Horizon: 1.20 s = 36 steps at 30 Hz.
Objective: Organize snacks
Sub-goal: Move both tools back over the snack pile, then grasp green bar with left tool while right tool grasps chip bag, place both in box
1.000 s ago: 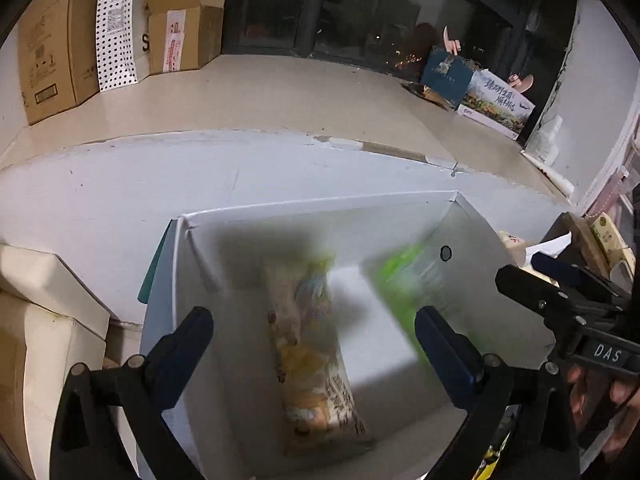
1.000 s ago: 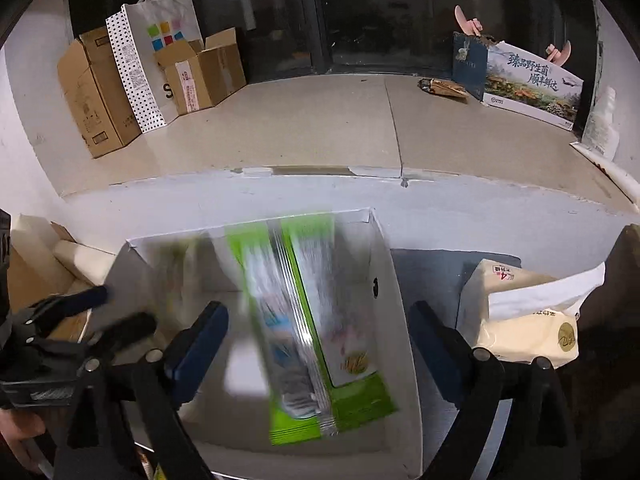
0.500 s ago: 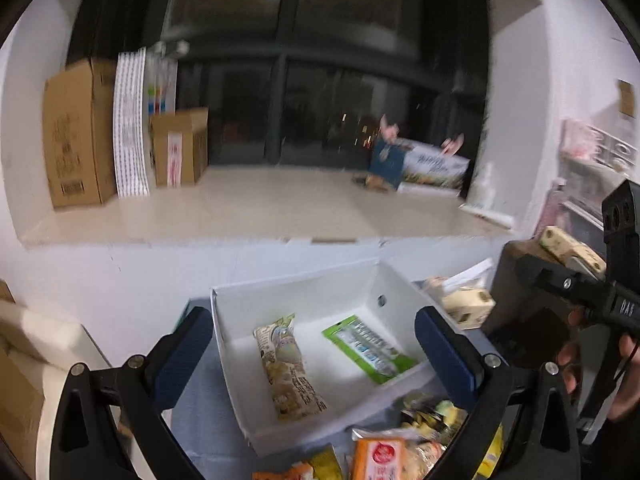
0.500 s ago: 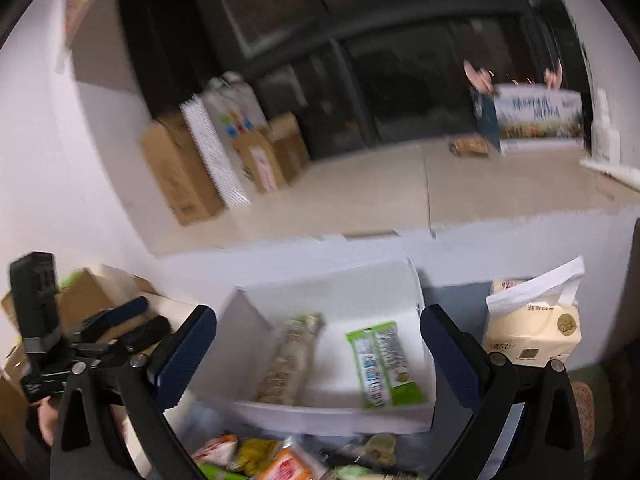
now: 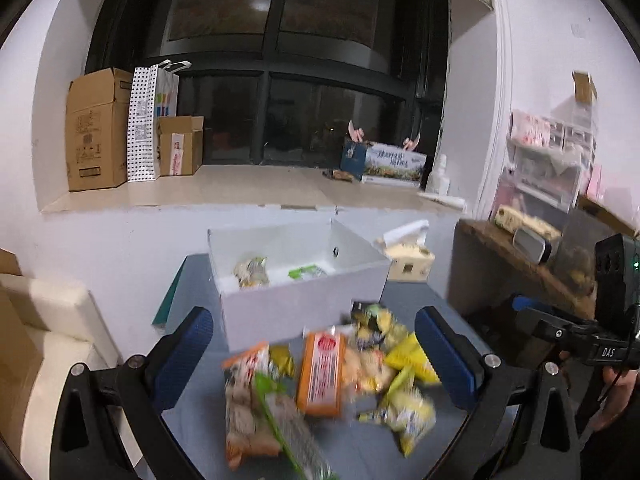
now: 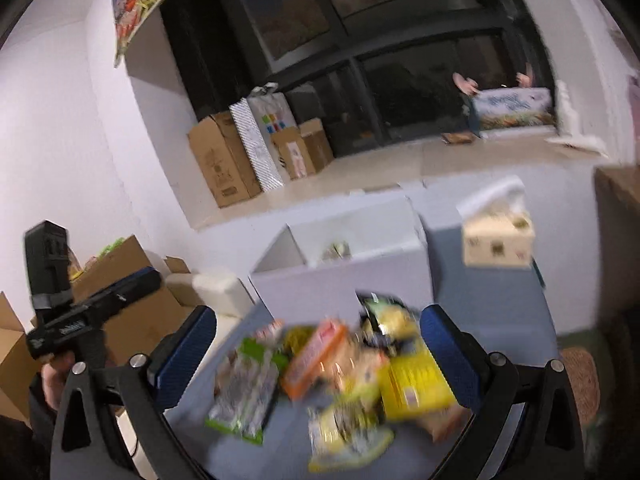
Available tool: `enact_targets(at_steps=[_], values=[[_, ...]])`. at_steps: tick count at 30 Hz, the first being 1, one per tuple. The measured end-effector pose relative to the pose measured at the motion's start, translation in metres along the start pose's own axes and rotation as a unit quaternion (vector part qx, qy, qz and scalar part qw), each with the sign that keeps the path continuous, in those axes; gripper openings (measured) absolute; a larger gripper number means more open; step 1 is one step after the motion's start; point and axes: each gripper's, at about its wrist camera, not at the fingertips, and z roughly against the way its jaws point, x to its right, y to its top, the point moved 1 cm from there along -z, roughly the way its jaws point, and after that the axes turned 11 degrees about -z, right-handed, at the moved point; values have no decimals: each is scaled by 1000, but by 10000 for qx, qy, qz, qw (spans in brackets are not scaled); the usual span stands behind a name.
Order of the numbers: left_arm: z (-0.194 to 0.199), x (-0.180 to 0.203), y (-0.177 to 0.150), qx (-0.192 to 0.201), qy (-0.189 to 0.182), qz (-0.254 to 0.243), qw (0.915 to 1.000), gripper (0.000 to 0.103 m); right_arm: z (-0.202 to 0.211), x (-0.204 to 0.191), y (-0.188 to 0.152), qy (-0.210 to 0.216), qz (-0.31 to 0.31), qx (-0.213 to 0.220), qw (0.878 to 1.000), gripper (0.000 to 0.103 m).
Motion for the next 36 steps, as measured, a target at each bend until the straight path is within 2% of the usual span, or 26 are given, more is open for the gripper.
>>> enact_targets(at_steps=[4,8,13,17,21,25,27,29,33,36], values=[[6,7,-14,-143,-45,-38,9999,103,5,12,-20,-150,-37,-160,9998,103],[2,5,-22,-328,45,37,9994,103,-12,25,-17,-173,-185,-314,9992,103],[-8,-2,-32,-553,63,195,9983,103,-68,38,-9,-216,-159,-801,9964,103],[-13,-9,-43,-692,101,302,9971,103,-133,51,4,-512,13,-1178,9917,103],[-17,-14,-52,-859,180,334,9956,103,-180,64,15,-779,123,-1239,9892,103],[-25,-16,-61,-1007,130,375,9941,103,-223,77,14,-748,53,-1894,9790,103],[-30,-18,-65,-1077,108,405,9933,103,-229,82,11,-698,-59,-1985,9776,103],[-34,-18,-69,-1159,75,417,9924,103,-227,81,9,-770,81,-1961,9775,74],[-43,-17,-76,-1304,22,467,9904,103,-209,76,11,-777,347,-1807,9799,72],[-52,-15,-84,-1438,-19,481,9884,103,-183,71,24,-808,452,-1420,9855,71]])
